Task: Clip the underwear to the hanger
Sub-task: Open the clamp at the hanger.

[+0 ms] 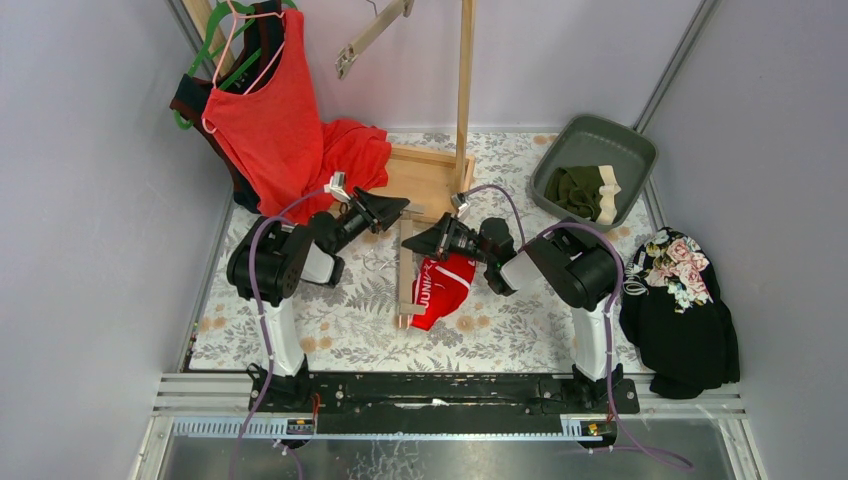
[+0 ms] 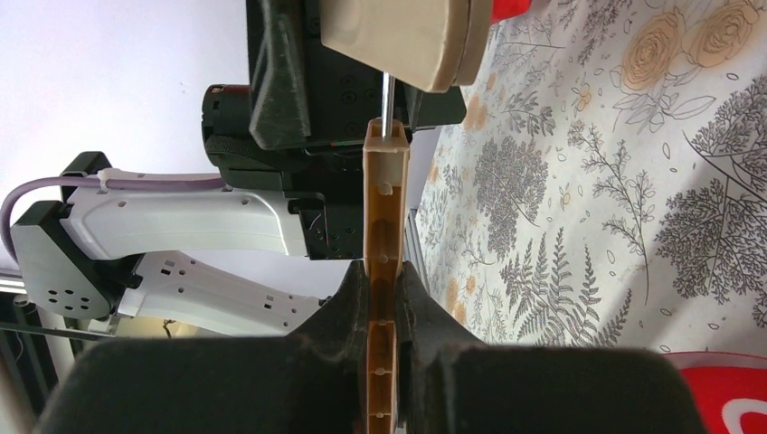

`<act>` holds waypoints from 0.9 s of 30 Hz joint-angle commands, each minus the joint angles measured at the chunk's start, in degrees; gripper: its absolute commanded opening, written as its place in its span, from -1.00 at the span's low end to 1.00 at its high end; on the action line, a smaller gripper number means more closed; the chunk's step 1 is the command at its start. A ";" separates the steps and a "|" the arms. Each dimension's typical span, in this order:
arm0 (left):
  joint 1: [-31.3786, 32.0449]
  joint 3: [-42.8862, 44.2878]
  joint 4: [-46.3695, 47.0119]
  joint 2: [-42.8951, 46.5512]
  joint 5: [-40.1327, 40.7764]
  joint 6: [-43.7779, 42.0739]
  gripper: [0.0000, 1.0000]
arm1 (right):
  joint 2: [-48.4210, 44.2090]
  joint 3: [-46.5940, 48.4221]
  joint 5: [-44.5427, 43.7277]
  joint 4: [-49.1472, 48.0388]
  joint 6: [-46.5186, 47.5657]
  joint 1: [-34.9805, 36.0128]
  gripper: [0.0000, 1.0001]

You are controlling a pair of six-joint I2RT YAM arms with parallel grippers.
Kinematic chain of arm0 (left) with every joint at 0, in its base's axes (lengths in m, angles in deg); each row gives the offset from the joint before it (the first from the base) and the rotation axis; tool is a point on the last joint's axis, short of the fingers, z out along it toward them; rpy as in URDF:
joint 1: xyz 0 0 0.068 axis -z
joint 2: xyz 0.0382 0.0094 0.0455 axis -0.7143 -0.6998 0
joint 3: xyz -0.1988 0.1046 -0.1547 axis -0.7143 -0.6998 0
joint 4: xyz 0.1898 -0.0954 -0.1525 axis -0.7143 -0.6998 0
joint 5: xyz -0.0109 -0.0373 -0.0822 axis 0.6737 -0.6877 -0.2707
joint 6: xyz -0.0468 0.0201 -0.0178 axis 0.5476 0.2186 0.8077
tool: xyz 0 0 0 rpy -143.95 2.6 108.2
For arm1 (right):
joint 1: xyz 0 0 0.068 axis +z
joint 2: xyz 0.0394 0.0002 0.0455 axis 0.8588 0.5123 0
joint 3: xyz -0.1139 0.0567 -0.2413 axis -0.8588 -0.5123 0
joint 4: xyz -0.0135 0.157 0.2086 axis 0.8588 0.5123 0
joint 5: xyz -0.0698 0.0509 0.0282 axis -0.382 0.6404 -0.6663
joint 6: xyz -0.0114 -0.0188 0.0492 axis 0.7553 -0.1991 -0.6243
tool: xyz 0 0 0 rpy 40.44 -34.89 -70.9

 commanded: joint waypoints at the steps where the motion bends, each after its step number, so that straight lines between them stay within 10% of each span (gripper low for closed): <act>1: 0.72 1.90 4.60 0.68 -2.38 -0.65 -0.26 | 0.37 1.72 -0.69 -3.99 -0.84 0.71 -1.00; 7: 0.77 2.46 4.67 -0.04 -2.74 -0.52 -1.00 | 0.11 1.59 -0.65 -3.83 -0.79 0.71 -1.00; 19: 0.80 2.74 4.67 -0.71 -3.53 -0.63 -1.00 | 0.03 1.81 -0.32 -4.09 -0.49 0.71 -0.99; 27: -0.90 3.57 4.71 -2.51 -10.70 -2.08 -1.00 | -7.40 0.58 0.37 6.28 9.80 -0.55 -0.06</act>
